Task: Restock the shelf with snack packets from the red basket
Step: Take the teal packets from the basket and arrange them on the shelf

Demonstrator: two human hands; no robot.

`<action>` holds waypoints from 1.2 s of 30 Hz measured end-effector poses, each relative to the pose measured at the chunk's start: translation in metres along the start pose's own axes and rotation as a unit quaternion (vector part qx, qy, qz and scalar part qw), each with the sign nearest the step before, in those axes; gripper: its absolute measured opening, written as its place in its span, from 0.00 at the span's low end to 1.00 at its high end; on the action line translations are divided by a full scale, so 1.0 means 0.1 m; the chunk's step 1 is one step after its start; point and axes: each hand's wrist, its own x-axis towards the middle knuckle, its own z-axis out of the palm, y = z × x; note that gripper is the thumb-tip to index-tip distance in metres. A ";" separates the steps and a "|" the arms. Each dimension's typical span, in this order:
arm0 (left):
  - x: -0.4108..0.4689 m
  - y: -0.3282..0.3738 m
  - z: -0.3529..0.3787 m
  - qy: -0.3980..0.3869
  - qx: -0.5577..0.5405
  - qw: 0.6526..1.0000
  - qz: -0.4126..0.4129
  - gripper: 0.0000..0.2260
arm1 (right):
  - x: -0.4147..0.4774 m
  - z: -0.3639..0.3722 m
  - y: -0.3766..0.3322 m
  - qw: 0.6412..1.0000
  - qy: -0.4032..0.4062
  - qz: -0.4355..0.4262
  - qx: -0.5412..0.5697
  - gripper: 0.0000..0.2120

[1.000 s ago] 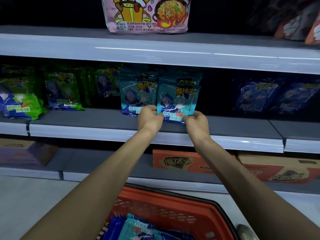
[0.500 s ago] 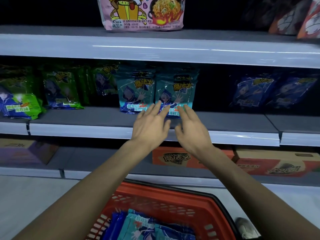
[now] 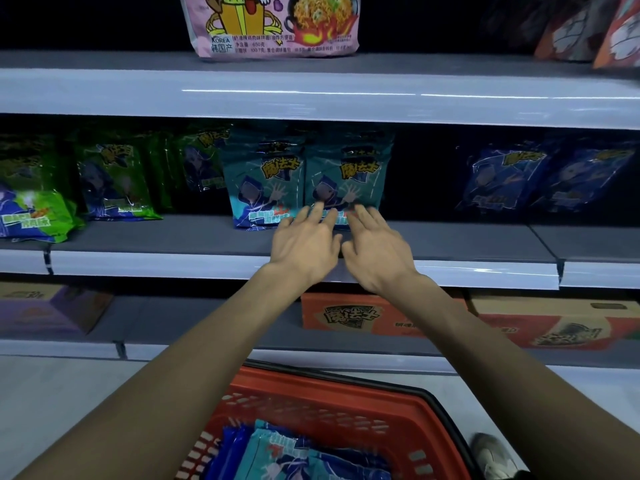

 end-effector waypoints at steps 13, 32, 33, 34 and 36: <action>-0.29 -0.45 -0.19 0.138 -0.023 0.982 -0.124 0.25 | -0.02 -0.25 -0.08 0.998 0.056 -0.015 -0.039 0.27; -0.35 -0.69 -0.50 0.118 -0.026 0.985 -0.122 0.26 | -0.11 -0.33 -0.24 0.996 0.089 -0.008 -0.012 0.29; -0.42 -0.68 -0.53 0.116 -0.050 0.984 -0.125 0.27 | -0.16 -0.35 -0.25 0.996 0.089 -0.009 -0.003 0.31; -0.50 -0.67 -0.54 0.115 -0.092 0.981 -0.130 0.27 | -0.22 -0.38 -0.28 0.996 0.086 -0.006 0.007 0.32; -0.71 -0.64 -0.56 0.104 -0.225 0.957 -0.151 0.27 | -0.39 -0.43 -0.34 0.996 0.086 -0.004 0.036 0.33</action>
